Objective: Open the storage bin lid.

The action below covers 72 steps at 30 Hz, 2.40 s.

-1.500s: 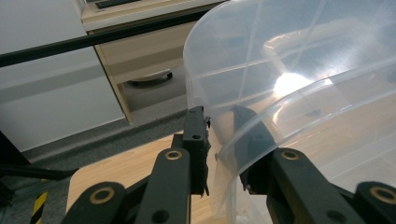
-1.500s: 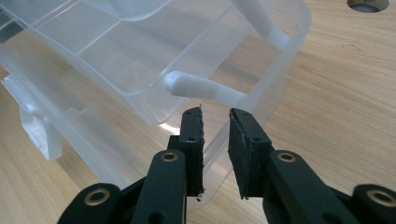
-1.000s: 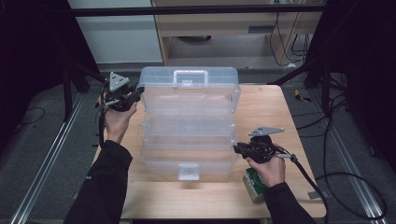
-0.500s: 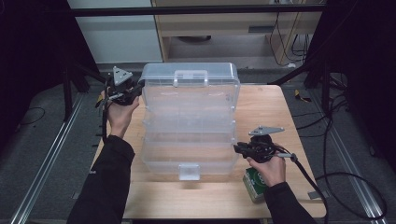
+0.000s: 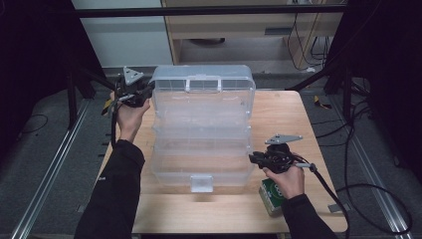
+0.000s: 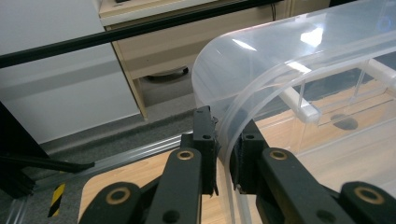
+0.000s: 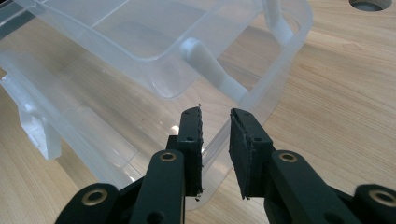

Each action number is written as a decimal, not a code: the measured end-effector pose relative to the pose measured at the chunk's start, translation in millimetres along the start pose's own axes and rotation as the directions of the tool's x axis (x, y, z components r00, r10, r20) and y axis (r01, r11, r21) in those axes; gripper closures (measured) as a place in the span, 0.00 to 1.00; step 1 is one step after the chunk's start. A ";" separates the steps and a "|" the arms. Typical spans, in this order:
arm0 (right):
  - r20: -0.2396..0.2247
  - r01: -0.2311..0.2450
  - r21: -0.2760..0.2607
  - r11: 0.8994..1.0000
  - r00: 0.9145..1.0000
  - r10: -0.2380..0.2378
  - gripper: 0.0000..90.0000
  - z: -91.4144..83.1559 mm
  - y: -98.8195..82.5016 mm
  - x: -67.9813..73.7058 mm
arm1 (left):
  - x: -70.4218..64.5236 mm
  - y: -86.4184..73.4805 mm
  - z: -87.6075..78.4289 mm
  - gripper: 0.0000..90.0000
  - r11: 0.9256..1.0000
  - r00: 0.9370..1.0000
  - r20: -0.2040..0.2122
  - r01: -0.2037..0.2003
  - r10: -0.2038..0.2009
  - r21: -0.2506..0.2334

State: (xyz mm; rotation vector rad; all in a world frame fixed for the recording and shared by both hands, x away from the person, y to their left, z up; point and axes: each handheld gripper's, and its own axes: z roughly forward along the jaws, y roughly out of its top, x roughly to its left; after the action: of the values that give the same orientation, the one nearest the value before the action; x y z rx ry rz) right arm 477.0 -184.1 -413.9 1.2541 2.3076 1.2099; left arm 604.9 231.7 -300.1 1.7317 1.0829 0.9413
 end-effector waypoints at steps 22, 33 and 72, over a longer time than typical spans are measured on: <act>-0.003 0.010 -0.002 1.000 1.000 -0.010 0.82 0.3 -0.2 0.2 | 4.8 3.8 25.8 0.94 0.999 0.999 -0.006 0.041 -0.041 0.007; -0.002 0.015 -0.004 1.000 1.000 -0.015 0.81 1.0 -0.4 -0.3 | 7.7 4.1 37.7 0.94 0.999 0.999 -0.003 0.051 -0.051 0.013; -0.002 0.022 -0.005 1.000 1.000 -0.022 0.81 1.4 -0.5 -0.1 | 13.8 2.4 78.8 0.93 0.996 0.998 -0.016 0.066 -0.065 0.062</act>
State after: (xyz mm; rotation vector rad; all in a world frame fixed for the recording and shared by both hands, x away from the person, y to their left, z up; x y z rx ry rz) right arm 477.6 -183.6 -415.1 1.2224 2.3123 1.2100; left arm 681.0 222.6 -322.8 1.7317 1.1826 0.8888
